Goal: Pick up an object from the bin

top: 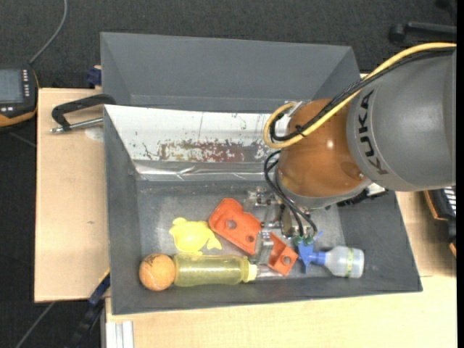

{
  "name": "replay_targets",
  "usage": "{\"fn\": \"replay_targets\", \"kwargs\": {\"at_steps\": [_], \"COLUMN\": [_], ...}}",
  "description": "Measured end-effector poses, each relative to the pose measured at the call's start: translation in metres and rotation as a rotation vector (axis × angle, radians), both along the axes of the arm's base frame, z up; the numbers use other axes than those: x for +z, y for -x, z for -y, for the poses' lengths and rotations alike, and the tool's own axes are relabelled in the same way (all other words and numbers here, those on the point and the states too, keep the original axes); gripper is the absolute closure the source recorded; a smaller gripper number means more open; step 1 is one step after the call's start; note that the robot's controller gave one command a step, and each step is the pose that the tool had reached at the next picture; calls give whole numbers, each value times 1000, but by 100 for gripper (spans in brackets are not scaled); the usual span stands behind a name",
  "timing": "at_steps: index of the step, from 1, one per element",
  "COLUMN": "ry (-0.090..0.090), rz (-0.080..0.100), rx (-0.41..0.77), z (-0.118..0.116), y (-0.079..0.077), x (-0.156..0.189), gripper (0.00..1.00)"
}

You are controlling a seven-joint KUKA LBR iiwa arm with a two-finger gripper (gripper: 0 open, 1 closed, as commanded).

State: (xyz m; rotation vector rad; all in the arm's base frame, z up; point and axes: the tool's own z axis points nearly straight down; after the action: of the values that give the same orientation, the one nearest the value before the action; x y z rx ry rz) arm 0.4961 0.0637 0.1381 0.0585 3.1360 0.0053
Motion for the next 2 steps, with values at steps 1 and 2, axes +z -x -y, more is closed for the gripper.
{"fn": "replay_targets", "kwargs": {"at_steps": [1,2], "ry": [0,-2], "rz": [0,6], "rx": [0,-19], "z": [0,6], "y": [0,-2], "x": [0,-44], "gripper": [0,0]}}
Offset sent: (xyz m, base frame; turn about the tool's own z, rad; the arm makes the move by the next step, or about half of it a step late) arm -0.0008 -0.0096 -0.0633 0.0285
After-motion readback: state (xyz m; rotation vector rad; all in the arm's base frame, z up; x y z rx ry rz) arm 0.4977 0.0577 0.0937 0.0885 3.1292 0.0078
